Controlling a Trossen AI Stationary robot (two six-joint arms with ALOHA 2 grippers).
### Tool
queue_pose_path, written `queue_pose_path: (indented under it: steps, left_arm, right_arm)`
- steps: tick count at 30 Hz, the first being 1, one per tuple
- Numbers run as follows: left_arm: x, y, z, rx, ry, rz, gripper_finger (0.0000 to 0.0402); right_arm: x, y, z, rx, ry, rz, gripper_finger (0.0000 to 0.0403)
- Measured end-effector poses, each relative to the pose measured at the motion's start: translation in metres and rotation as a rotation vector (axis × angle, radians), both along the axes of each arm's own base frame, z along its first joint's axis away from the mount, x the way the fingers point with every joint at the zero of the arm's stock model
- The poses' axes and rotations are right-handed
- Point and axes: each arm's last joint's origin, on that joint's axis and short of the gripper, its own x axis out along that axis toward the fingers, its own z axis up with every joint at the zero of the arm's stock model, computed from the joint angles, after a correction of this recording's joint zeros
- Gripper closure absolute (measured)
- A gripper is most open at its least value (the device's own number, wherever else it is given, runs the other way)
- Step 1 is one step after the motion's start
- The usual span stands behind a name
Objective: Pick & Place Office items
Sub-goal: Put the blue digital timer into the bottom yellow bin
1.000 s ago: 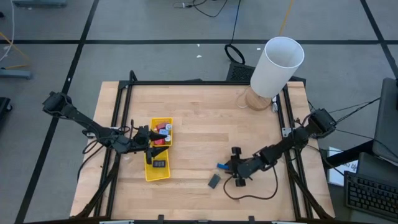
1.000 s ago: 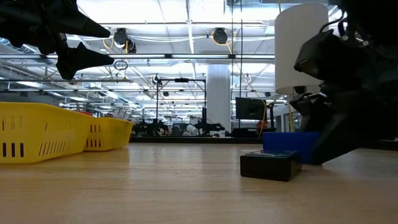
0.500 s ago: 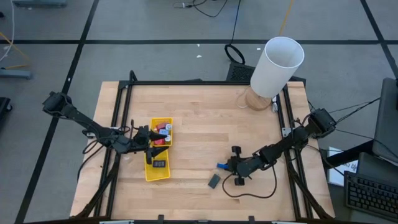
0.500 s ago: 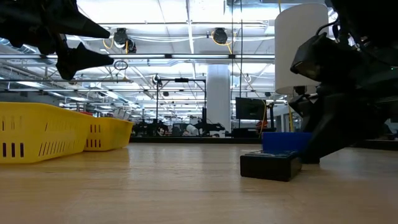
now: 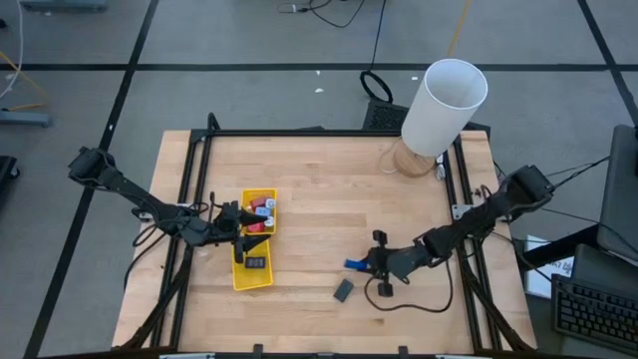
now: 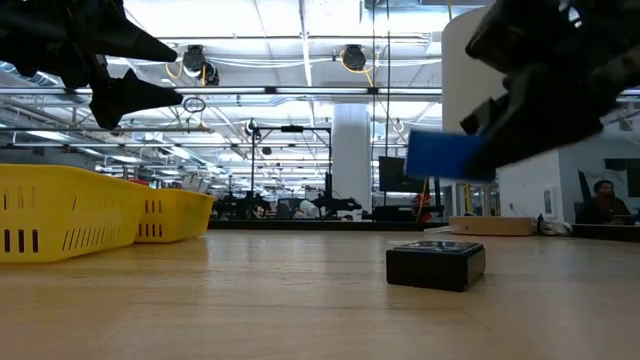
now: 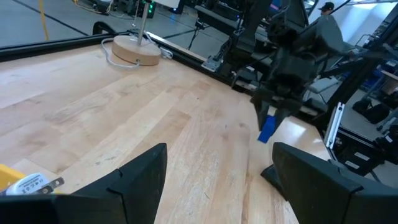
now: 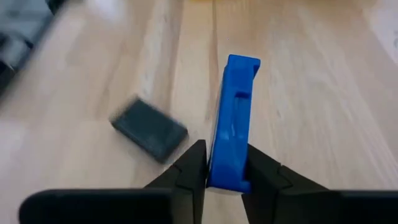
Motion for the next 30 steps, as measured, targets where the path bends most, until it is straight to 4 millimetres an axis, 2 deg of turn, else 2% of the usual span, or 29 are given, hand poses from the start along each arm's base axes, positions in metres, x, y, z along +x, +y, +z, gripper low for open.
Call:
queue_pose_path:
  steps: [4, 12, 16, 21, 27, 30]
  left_arm:
    - [0.000, 0.000, 0.001, -0.004, -0.006, 0.001, 0.0107]
    - [0.001, -0.001, 0.003, -0.014, -0.029, -0.020, 0.0108]
    - [0.003, -0.003, 0.004, -0.002, -0.047, -0.062, 0.0108]
    - [0.011, -0.009, 0.004, 0.041, -0.095, -0.115, 0.0107]
    - [0.026, -0.017, -0.001, 0.095, -0.126, -0.122, 0.0107]
    - [0.035, -0.022, 0.000, 0.111, -0.129, -0.122, 0.0107]
  right_arm:
    - [0.001, 0.001, 0.009, 0.042, -0.058, -0.007, 0.0349]
    - [0.005, 0.001, 0.014, 0.061, -0.114, -0.011, 0.0329]
    - [0.008, 0.001, 0.021, 0.082, -0.185, -0.008, 0.0340]
    - [0.012, 0.003, 0.030, 0.083, -0.286, 0.018, 0.0349]
    - [0.015, 0.004, 0.041, 0.116, -0.399, 0.021, 0.0330]
    - [0.016, 0.003, 0.046, 0.127, -0.447, 0.017, 0.0335]
